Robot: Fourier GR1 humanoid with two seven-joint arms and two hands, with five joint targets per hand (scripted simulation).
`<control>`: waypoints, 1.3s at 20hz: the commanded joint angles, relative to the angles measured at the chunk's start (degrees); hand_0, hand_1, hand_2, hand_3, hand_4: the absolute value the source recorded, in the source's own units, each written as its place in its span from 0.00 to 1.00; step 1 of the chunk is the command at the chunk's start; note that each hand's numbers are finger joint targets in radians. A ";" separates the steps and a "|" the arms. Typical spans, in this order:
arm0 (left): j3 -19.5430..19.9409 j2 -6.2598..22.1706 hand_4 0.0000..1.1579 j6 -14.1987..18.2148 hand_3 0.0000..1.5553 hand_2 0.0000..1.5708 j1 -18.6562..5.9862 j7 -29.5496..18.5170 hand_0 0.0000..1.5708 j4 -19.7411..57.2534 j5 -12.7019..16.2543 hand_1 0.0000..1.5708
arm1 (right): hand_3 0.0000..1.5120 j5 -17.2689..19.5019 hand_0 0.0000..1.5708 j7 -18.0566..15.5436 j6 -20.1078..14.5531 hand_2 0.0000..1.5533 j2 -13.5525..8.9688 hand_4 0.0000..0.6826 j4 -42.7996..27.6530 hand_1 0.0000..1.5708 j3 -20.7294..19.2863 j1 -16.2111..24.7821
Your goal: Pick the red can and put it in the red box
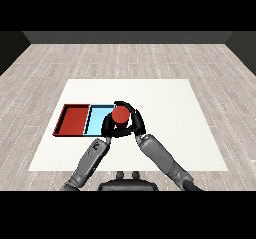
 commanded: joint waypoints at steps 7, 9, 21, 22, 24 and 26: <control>2.16 0.68 0.98 -1.12 0.96 1.00 2.26 -1.79 1.00 -2.24 -3.53 1.00 | 0.00 -0.59 0.00 -1.45 6.63 0.00 -3.02 0.00 -6.00 0.00 -7.04 4.09; 4.62 -0.45 0.98 -2.65 0.97 1.00 0.36 -4.10 1.00 2.66 -2.62 1.00 | 0.00 -1.68 0.00 -6.57 6.37 0.00 -1.26 0.00 -3.16 0.00 -8.16 6.68; 12.43 6.53 0.97 -3.41 0.95 1.00 -0.32 -0.31 1.00 1.42 -4.52 1.00 | 0.00 -9.90 0.00 -6.62 12.35 0.00 -7.53 0.00 -20.40 0.00 -18.42 19.92; 12.79 8.34 0.97 -4.38 0.95 1.00 1.56 0.28 1.00 -1.07 -4.25 1.00 | 0.00 -11.77 0.00 -9.16 13.88 0.00 -8.47 0.00 -21.42 0.00 -19.09 23.65; 12.71 8.72 0.97 -2.36 0.96 1.00 2.76 0.17 1.00 0.27 -6.29 1.00 | 0.00 -14.35 0.00 -10.14 15.17 0.00 -11.26 0.00 -26.06 0.00 -22.47 29.93; 17.50 12.54 0.97 -3.43 0.97 1.00 2.86 2.34 1.00 -0.64 -4.38 1.00 | 0.00 -13.41 0.00 -14.45 14.61 0.00 -9.23 0.00 -20.81 0.00 -22.95 29.79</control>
